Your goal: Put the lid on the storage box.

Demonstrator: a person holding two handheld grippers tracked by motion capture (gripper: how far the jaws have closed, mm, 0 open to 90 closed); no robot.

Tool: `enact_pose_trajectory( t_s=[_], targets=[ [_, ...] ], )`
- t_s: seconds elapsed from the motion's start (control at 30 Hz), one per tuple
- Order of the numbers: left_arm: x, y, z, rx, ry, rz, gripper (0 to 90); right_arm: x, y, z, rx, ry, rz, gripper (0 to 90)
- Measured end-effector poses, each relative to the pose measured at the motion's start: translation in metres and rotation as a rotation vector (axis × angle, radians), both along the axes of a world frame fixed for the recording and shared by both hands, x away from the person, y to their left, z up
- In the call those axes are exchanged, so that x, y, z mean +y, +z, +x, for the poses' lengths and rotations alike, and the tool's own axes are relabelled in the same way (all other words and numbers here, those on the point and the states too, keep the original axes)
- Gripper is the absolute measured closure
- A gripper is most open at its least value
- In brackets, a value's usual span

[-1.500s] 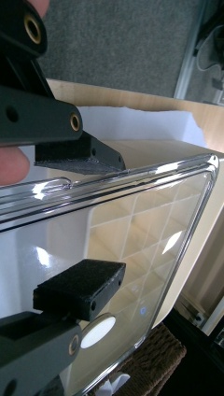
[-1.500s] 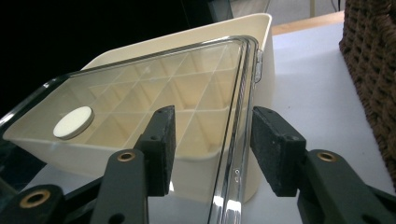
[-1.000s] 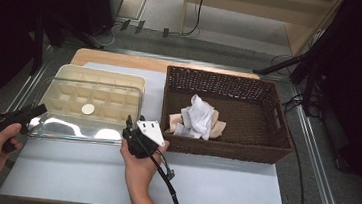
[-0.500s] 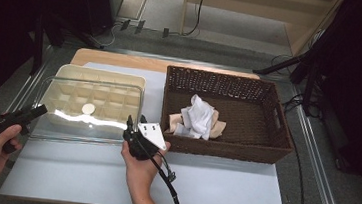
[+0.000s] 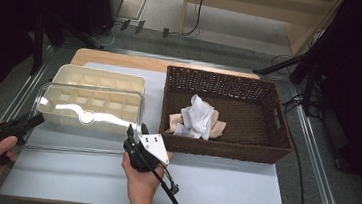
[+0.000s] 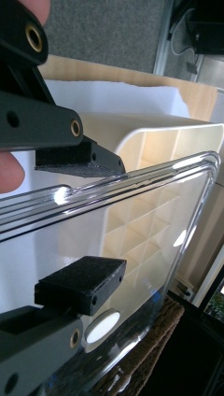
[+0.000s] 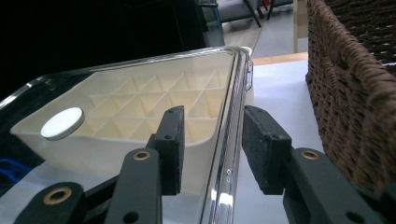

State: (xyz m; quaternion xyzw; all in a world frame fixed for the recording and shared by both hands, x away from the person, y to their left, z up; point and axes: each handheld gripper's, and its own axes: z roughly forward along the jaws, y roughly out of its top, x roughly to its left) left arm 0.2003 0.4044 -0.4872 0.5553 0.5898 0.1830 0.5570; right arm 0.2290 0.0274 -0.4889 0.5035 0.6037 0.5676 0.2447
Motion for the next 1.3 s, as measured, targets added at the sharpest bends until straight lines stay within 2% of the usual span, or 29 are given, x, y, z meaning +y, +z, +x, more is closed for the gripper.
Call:
enact_pose_trajectory(
  t_s=[0.17, 0.2, 0.53, 0.7, 1.03, 1.3],
  targets=[
    [-0.005, -0.001, -0.015, -0.001, -0.004, 0.006, 49.9, -0.004, -0.002, -0.017, -0.013, -0.001, -0.012, 61.1],
    [-0.006, -0.002, -0.018, 0.0, -0.006, 0.004, 49.8, -0.005, -0.004, -0.025, -0.017, -0.003, -0.011, 61.1],
    [-0.008, -0.016, -0.038, 0.026, -0.027, 0.0, 49.4, -0.01, -0.009, -0.049, -0.051, -0.004, -0.009, 60.6],
    [-0.01, -0.019, -0.044, 0.028, -0.028, 0.006, 49.2, -0.011, -0.018, -0.059, -0.033, -0.007, -0.002, 60.2],
    [-0.013, -0.026, -0.059, 0.034, -0.03, 0.01, 49.1, -0.015, -0.026, -0.075, -0.022, -0.011, 0.0, 60.0],
    [-0.009, -0.035, -0.073, 0.048, -0.035, 0.0, 48.8, -0.011, -0.033, -0.093, -0.022, -0.009, -0.018, 58.9]
  ],
)
